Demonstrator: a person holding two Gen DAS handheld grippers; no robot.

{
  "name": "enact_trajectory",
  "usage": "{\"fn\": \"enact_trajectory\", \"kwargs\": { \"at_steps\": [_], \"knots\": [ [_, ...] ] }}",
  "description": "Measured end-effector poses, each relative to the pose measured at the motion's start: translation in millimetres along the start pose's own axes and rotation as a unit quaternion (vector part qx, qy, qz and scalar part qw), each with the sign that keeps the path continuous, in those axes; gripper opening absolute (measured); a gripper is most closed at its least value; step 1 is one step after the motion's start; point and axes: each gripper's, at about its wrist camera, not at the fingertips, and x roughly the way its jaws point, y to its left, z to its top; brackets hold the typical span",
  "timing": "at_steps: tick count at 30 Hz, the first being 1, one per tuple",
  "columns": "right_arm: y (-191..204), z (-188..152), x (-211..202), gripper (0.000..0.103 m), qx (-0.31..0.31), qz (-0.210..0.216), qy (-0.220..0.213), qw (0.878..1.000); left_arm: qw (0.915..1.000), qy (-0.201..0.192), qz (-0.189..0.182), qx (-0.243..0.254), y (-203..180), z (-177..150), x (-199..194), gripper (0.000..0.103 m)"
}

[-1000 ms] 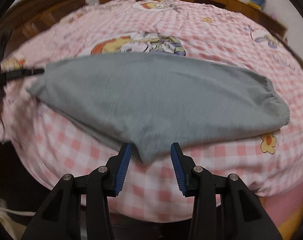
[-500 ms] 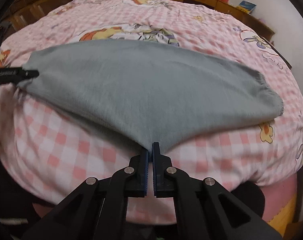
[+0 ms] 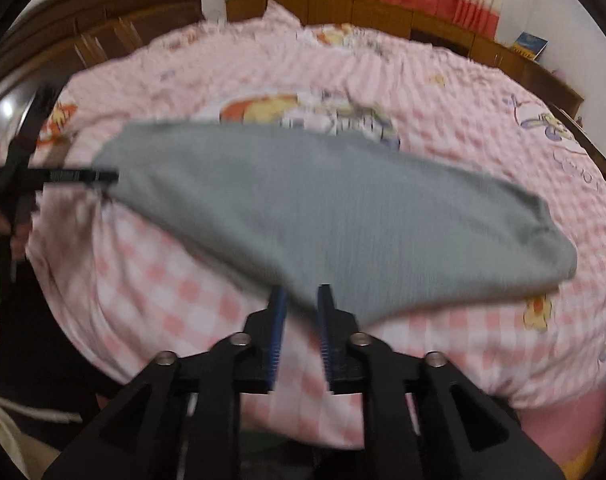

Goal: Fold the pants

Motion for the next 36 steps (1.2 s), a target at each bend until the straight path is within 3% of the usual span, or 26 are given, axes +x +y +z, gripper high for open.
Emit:
{"fn": "enact_trajectory", "kwargs": {
  "at_steps": [3,8,14,17,21,22,23,25,31,36],
  "knots": [
    [-5,6,22,0.025,0.011,-0.004,0.008,1.000,0.9991,-0.013,0.035,-0.022,13,-1,-9,0.044],
    [-10,-13,66,0.026,0.043,0.016,0.065,0.997,0.9970,-0.006,0.024,-0.073,36,3,-4,0.050],
    [-32,-22,72,0.027,0.107,0.066,0.059,0.990,0.9949,-0.010,0.002,-0.100,39,10,12,0.055],
    [-33,-23,72,0.027,0.115,0.072,0.056,0.989,0.9921,-0.015,-0.032,-0.120,36,13,22,0.057],
    [-30,-22,72,0.027,0.115,0.070,0.058,0.989,0.9906,-0.028,-0.035,-0.129,30,19,34,0.057],
    [-31,-22,73,0.028,0.116,0.072,0.058,0.989,0.9910,-0.032,-0.029,-0.126,27,20,35,0.049],
    [-32,-22,73,0.028,0.118,0.076,0.059,0.988,0.9913,-0.035,-0.030,-0.123,25,21,36,0.030],
    [-34,-20,72,0.028,0.116,0.083,0.060,0.988,0.9908,-0.032,-0.044,-0.124,23,24,37,0.018],
    [-30,-11,54,0.028,0.091,0.076,0.039,0.992,0.9908,-0.057,-0.048,-0.113,18,33,9,0.014],
    [-31,-3,37,0.028,0.089,0.098,0.010,0.991,0.9911,-0.085,-0.062,-0.081,-9,46,-22,0.014]
  ]
}}
